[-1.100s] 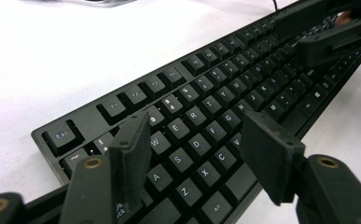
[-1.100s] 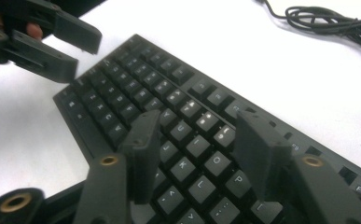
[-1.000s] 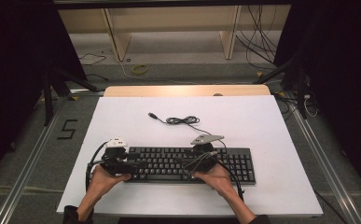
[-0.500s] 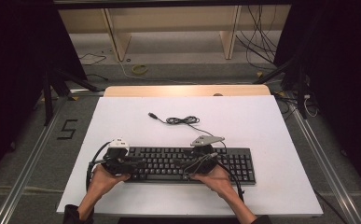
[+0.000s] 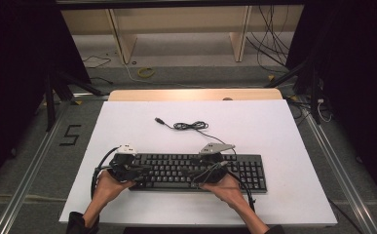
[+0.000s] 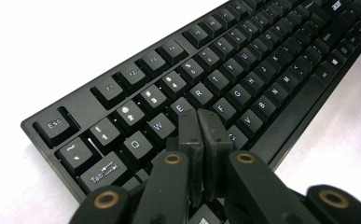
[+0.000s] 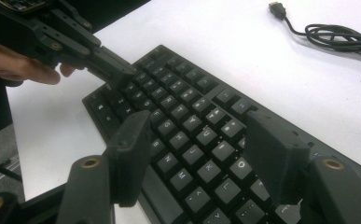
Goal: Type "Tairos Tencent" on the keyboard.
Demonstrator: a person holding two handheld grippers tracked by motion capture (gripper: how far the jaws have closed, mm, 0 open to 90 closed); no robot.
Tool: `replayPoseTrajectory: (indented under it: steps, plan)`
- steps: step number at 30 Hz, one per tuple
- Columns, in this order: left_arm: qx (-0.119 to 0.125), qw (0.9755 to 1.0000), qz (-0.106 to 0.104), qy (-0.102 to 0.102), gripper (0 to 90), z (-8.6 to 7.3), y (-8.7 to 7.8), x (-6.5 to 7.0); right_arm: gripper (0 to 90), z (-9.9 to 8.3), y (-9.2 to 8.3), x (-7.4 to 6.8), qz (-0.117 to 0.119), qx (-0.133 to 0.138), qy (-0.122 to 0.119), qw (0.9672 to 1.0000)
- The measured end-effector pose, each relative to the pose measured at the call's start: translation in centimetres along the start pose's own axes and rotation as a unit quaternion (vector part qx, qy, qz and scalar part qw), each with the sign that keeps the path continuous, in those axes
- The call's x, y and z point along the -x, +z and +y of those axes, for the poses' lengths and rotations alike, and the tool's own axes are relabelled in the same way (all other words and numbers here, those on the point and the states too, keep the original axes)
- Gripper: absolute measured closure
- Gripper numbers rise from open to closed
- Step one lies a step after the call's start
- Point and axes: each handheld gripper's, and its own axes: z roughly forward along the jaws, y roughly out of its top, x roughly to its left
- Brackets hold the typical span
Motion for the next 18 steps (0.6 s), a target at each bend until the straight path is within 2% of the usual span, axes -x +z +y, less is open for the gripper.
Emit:
replayPoseTrajectory:
  steps: [7,18]
  plan:
    - [-0.012,0.9999,-0.001,0.005,88.9,0.3,0.8,0.2,37.0,-0.2,-0.3,-0.3,0.003,0.004,-0.005,1.0000]
    - [-0.022,0.9997,0.006,0.006,88.9,0.4,1.3,0.2,36.5,-0.4,-0.7,-0.3,0.003,0.006,-0.005,1.0000]
